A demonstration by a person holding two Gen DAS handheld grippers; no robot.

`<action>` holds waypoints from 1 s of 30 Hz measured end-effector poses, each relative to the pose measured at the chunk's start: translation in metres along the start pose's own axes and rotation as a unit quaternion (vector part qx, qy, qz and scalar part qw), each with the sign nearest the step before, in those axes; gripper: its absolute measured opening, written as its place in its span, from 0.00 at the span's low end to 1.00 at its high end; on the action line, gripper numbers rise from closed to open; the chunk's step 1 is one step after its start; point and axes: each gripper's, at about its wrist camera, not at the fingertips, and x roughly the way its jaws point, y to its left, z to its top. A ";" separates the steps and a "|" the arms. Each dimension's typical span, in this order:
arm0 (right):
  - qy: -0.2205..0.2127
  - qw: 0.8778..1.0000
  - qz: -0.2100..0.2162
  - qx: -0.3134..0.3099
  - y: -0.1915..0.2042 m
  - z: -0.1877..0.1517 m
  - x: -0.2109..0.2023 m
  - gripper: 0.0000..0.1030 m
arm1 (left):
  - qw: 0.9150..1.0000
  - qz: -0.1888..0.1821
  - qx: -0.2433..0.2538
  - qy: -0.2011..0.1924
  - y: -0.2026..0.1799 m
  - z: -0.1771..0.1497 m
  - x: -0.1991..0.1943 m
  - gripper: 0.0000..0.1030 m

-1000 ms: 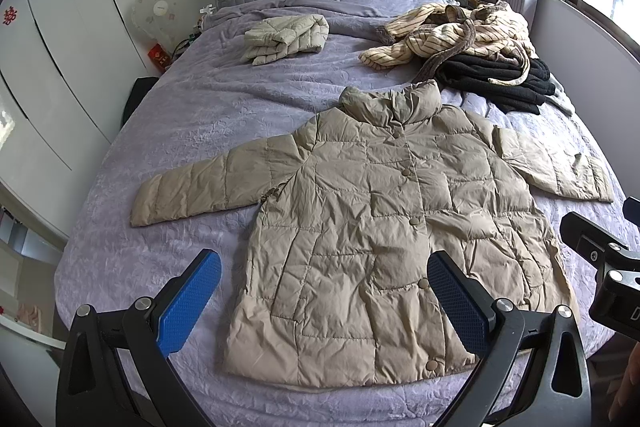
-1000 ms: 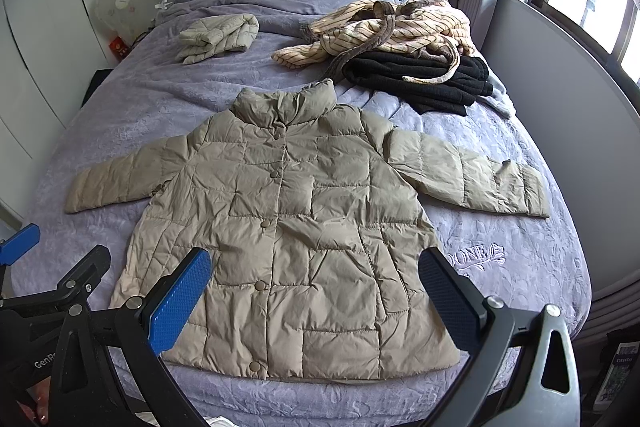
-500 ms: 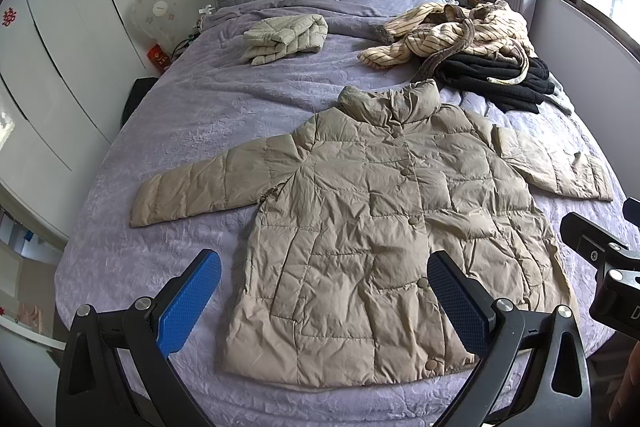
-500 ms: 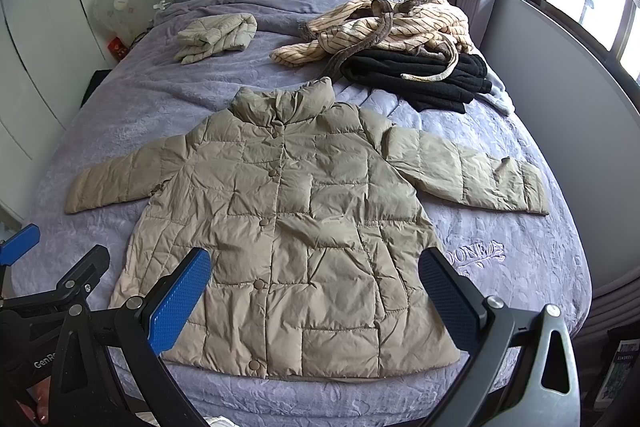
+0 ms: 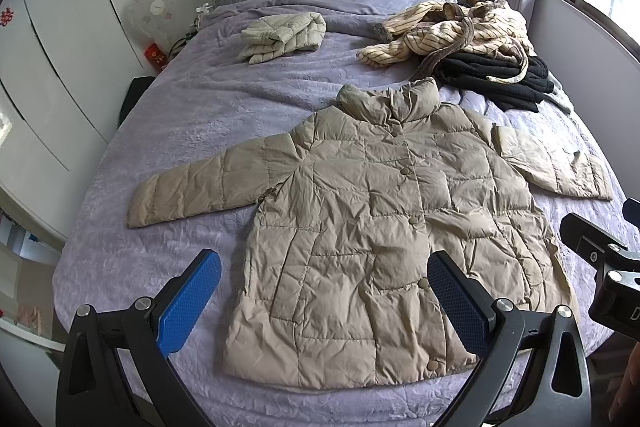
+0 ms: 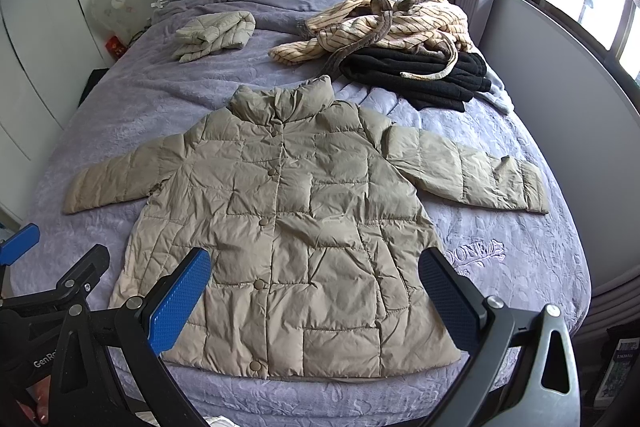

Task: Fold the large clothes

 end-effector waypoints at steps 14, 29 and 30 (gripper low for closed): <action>0.003 1.000 0.000 0.000 0.001 0.001 0.001 1.00 | 1.000 -0.001 0.000 0.001 0.001 -0.001 0.000 1.00; 0.047 0.999 0.009 -0.012 0.022 -0.005 0.015 1.00 | 0.999 -0.017 -0.019 0.043 0.024 -0.021 0.013 1.00; 0.052 0.999 0.010 -0.013 0.024 -0.001 0.019 1.00 | 0.998 -0.020 -0.023 0.049 0.028 -0.025 0.015 1.00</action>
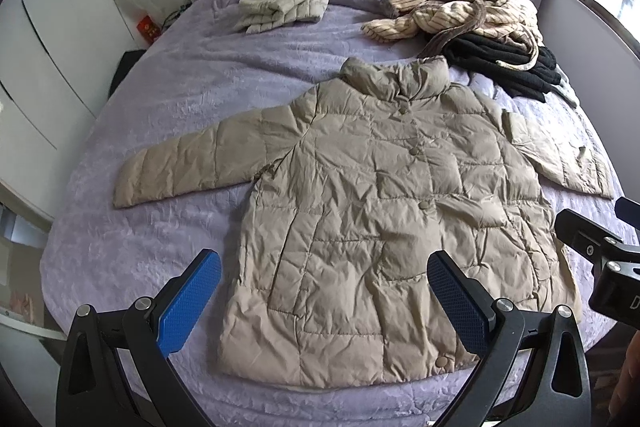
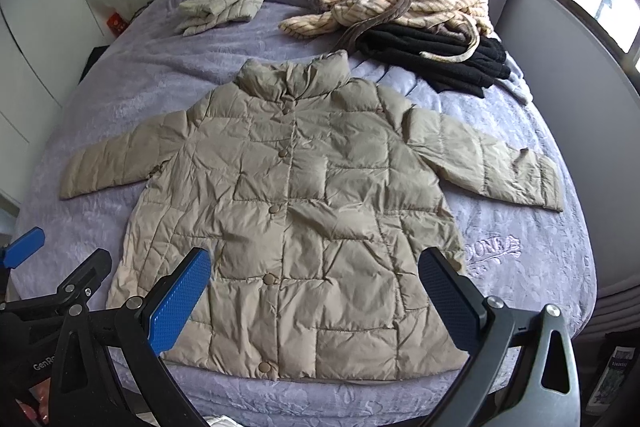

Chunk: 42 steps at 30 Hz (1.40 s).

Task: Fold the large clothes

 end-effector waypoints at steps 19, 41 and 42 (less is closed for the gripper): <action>0.153 0.978 0.130 -0.048 0.108 0.056 0.168 1.00 | 0.973 -0.071 -0.217 0.033 0.208 0.036 0.179 1.00; 0.136 0.960 0.230 -0.080 0.262 0.128 0.345 0.07 | 0.886 -0.075 -0.457 -0.007 0.374 0.037 0.332 0.84; 0.140 0.960 0.233 -0.069 0.260 0.127 0.350 0.07 | 0.890 -0.063 -0.452 -0.006 0.372 0.040 0.331 0.55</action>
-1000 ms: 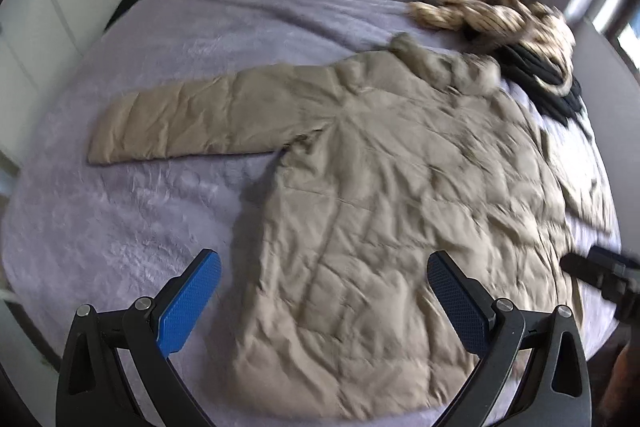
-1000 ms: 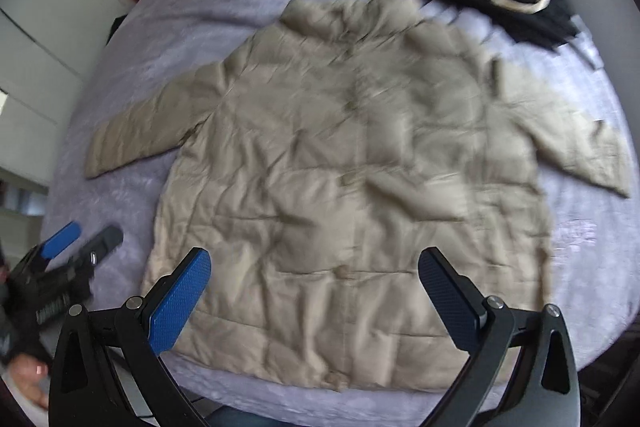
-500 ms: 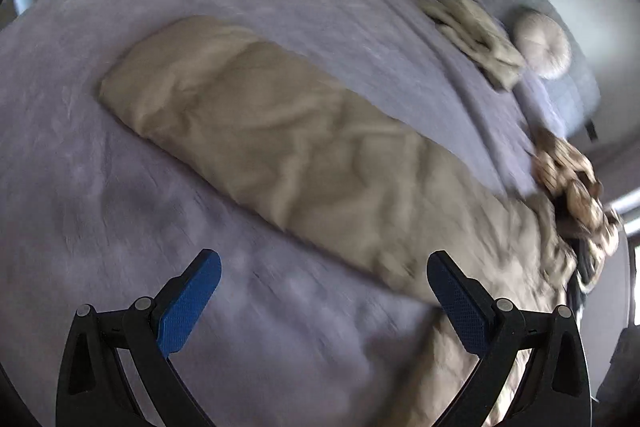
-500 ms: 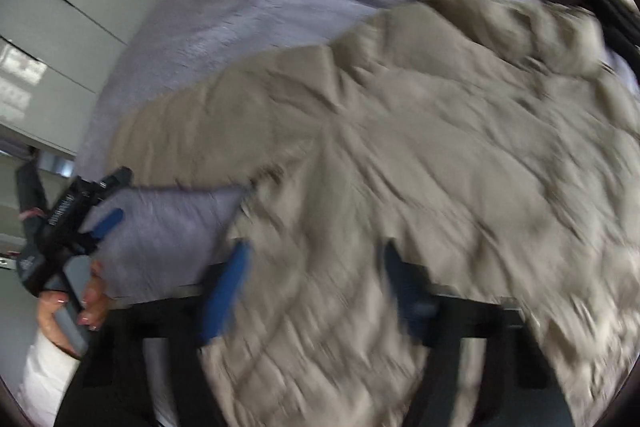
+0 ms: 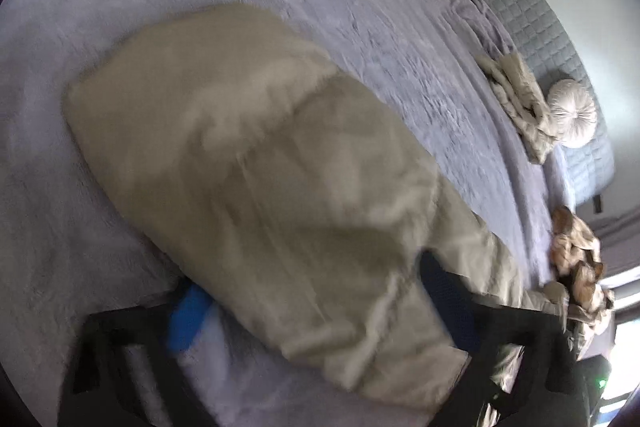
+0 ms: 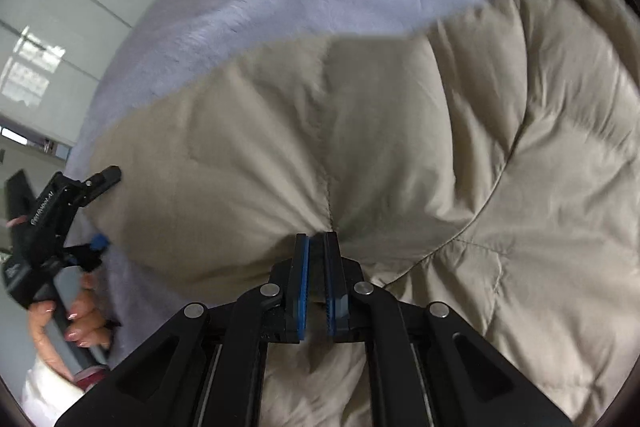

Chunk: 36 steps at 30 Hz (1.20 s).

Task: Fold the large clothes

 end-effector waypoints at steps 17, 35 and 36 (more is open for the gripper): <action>0.006 0.996 0.060 0.066 -0.022 0.007 0.017 0.05 | 0.941 -0.201 0.265 -0.057 -0.169 -0.009 -0.102 0.06; -0.095 0.978 -0.058 0.175 -0.221 -0.083 -0.149 0.05 | 0.830 -0.109 0.541 0.082 -0.328 -0.277 -0.001 0.06; -0.096 0.977 -0.058 0.184 -0.227 -0.083 -0.150 0.05 | 0.821 -0.097 0.558 0.074 -0.325 -0.285 0.000 0.06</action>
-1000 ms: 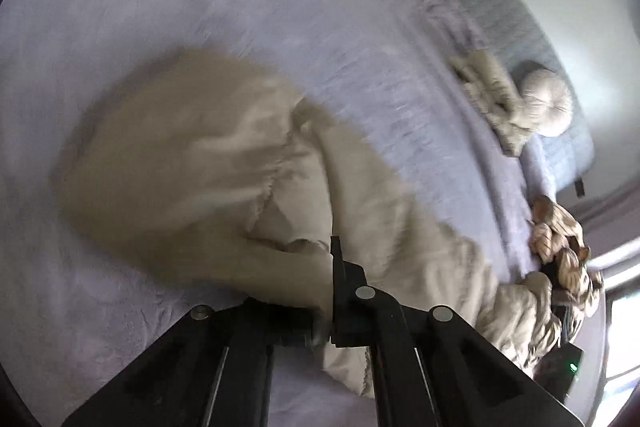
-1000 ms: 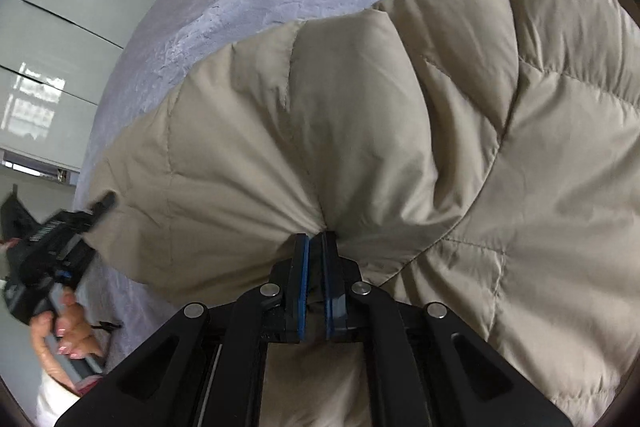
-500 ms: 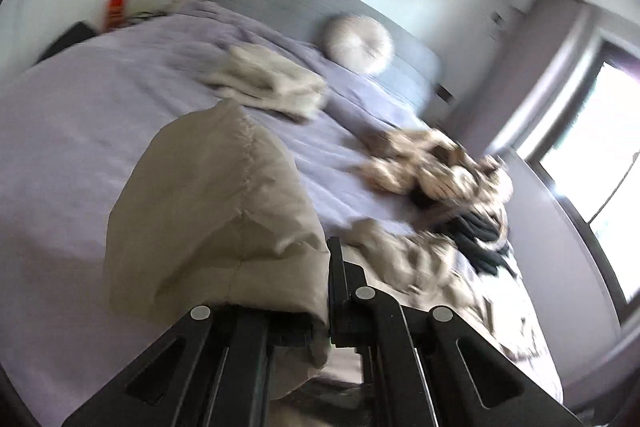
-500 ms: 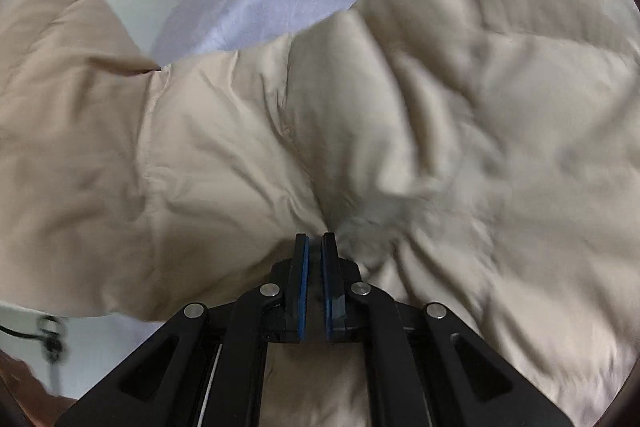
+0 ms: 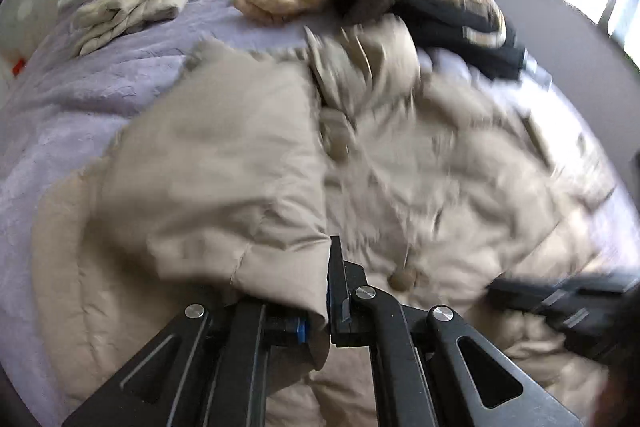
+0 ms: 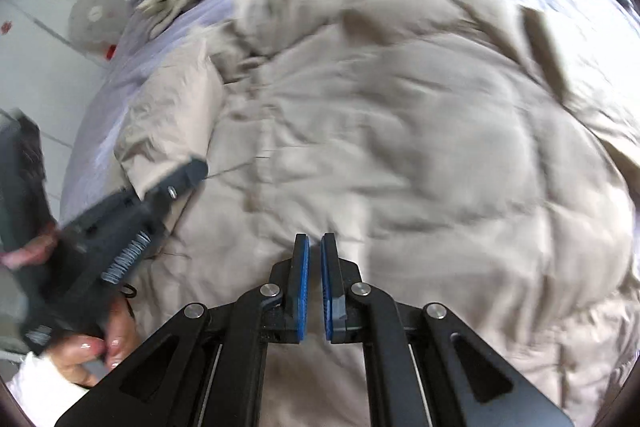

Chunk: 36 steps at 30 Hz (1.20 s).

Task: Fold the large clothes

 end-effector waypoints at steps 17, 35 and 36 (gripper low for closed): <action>-0.078 0.982 -0.049 -0.165 0.106 0.027 -0.030 0.87 | 0.984 0.113 -0.131 -0.046 0.145 0.000 -0.080 1.00; -0.072 0.997 -0.016 0.010 -0.033 -0.005 -0.036 0.12 | 0.918 -0.150 -0.363 0.058 0.269 0.004 0.033 0.98; -0.062 0.997 0.008 0.040 -0.046 -0.006 -0.034 0.20 | 0.911 -0.164 -0.374 0.051 0.269 0.007 0.037 0.79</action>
